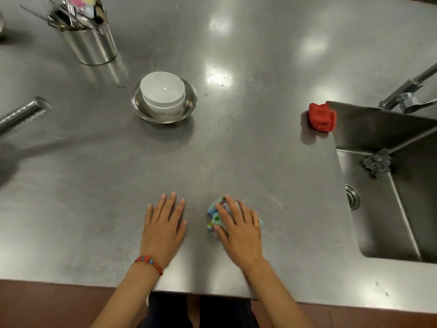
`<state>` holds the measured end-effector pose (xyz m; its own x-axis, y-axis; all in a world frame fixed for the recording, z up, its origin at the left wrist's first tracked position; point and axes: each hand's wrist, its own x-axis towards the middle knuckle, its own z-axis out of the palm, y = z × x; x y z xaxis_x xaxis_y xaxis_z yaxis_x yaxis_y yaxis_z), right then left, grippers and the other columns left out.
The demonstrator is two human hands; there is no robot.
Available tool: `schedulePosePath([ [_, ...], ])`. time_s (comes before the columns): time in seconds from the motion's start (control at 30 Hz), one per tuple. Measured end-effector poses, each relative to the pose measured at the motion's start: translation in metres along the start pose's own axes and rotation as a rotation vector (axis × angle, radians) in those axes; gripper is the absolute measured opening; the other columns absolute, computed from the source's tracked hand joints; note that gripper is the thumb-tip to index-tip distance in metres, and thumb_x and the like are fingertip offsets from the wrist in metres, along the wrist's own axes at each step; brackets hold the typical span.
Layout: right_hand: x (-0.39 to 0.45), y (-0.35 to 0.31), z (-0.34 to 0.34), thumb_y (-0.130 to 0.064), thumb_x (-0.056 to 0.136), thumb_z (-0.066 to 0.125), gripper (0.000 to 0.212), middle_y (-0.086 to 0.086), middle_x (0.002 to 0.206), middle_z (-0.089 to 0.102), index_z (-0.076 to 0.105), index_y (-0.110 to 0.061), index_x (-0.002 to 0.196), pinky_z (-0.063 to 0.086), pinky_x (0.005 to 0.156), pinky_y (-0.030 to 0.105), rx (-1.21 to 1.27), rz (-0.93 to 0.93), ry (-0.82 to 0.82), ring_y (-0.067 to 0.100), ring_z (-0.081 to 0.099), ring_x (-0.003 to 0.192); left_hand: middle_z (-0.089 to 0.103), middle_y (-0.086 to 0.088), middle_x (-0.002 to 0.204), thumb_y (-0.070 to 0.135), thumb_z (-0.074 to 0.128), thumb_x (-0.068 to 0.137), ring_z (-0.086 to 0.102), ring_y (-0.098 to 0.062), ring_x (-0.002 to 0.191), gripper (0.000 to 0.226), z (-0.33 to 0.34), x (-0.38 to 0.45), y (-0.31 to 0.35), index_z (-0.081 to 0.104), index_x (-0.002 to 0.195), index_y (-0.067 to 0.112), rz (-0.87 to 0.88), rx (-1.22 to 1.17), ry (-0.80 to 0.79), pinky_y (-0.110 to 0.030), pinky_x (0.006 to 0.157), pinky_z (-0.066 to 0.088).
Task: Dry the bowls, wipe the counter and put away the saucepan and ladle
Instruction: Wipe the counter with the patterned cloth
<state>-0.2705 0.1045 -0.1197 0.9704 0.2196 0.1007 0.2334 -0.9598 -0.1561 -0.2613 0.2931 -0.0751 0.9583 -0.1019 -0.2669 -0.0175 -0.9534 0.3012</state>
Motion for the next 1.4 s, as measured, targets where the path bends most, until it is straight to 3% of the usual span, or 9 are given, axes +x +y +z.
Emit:
schedulePosePath([
  [0.13,0.063,0.016,0.01,-0.05,0.09,0.039,0.044,0.002,0.137,0.052,0.055,-0.027,0.124,0.043,0.09,0.036,0.049,-0.117,0.016,0.027,0.056,0.115,0.059,-0.025,0.122,0.032,0.035,0.08,0.056,-0.047,0.11,0.054,0.002,0.021,0.018,0.064,0.113,0.001,-0.066,-0.026,0.033,-0.065,0.086,0.042],
  [0.33,0.173,0.033,0.016,-0.048,0.09,0.037,0.047,0.006,0.14,0.048,0.05,-0.024,0.129,0.039,0.096,0.042,0.08,-0.111,-0.047,0.031,0.05,0.118,0.049,-0.021,0.135,0.039,0.027,0.081,0.044,-0.043,0.125,0.062,0.003,0.048,0.026,0.056,0.124,0.005,-0.152,-0.061,0.046,-0.06,0.099,0.034],
  [0.47,0.248,0.046,0.028,-0.049,0.093,0.033,0.05,0.003,0.148,0.033,0.036,-0.026,0.137,0.025,0.104,0.042,0.08,-0.089,-0.079,0.029,0.034,0.129,0.058,-0.022,0.126,0.039,0.03,0.084,0.054,-0.044,0.114,0.057,0.004,0.062,0.025,0.063,0.116,0.005,-0.19,-0.04,-0.003,-0.063,0.089,0.041],
  [0.57,0.301,0.053,0.035,-0.048,0.095,0.03,0.05,0.003,0.149,0.029,0.031,-0.026,0.14,0.023,0.105,0.042,0.07,-0.062,-0.057,0.029,0.031,0.131,0.061,-0.02,0.122,0.046,0.009,0.095,0.057,-0.041,0.112,0.07,0.009,0.069,0.021,0.065,0.113,0.008,-0.207,-0.02,-0.025,-0.062,0.089,0.041],
  [0.67,0.336,0.056,0.04,-0.047,0.095,0.03,0.05,0.005,0.149,0.03,0.031,-0.025,0.14,0.024,0.104,0.044,0.076,-0.045,-0.019,0.031,0.031,0.13,0.061,-0.019,0.123,0.049,0.004,0.095,0.056,-0.041,0.112,0.075,0.01,0.077,0.017,0.064,0.115,0.009,-0.208,-0.011,-0.025,-0.06,0.09,0.039],
  [0.9,0.365,0.055,0.04,-0.046,0.096,0.028,0.051,0.006,0.152,0.025,0.027,-0.023,0.142,0.021,0.108,0.046,0.062,-0.016,-0.045,0.032,0.026,0.134,0.057,-0.02,0.127,0.05,0.002,0.094,0.052,-0.041,0.117,0.076,0.002,0.1,0.012,0.06,0.119,0.007,-0.201,-0.021,0.007,-0.059,0.092,0.039],
  [1.13,0.293,0.048,0.041,-0.047,0.095,0.031,0.049,0.002,0.15,0.029,0.033,-0.025,0.139,0.023,0.107,0.044,0.065,-0.195,-0.05,0.029,0.03,0.132,0.058,-0.019,0.126,0.049,0.0,0.094,0.054,-0.04,0.116,0.077,-0.002,0.107,0.011,0.061,0.119,0.008,-0.213,0.0,-0.023,-0.058,0.092,0.04],
  [1.27,0.324,0.067,0.039,-0.048,0.095,0.03,0.05,0.003,0.15,0.03,0.032,-0.026,0.139,0.021,0.106,0.039,0.082,-0.234,-0.08,0.027,0.031,0.131,0.058,-0.019,0.126,0.049,0.003,0.095,0.054,-0.04,0.116,0.075,0.0,0.109,0.009,0.061,0.118,0.008,-0.205,0.014,-0.011,-0.057,0.094,0.036],
  [1.4,0.371,0.077,0.036,-0.048,0.096,0.027,0.051,0.006,0.151,0.028,0.03,-0.023,0.14,0.023,0.108,0.045,0.065,-0.086,-0.048,0.031,0.03,0.133,0.057,-0.02,0.127,0.049,0.005,0.096,0.052,-0.041,0.117,0.073,0.003,0.108,0.007,0.06,0.119,0.007,-0.183,0.01,0.04,-0.045,0.112,0.02],
])
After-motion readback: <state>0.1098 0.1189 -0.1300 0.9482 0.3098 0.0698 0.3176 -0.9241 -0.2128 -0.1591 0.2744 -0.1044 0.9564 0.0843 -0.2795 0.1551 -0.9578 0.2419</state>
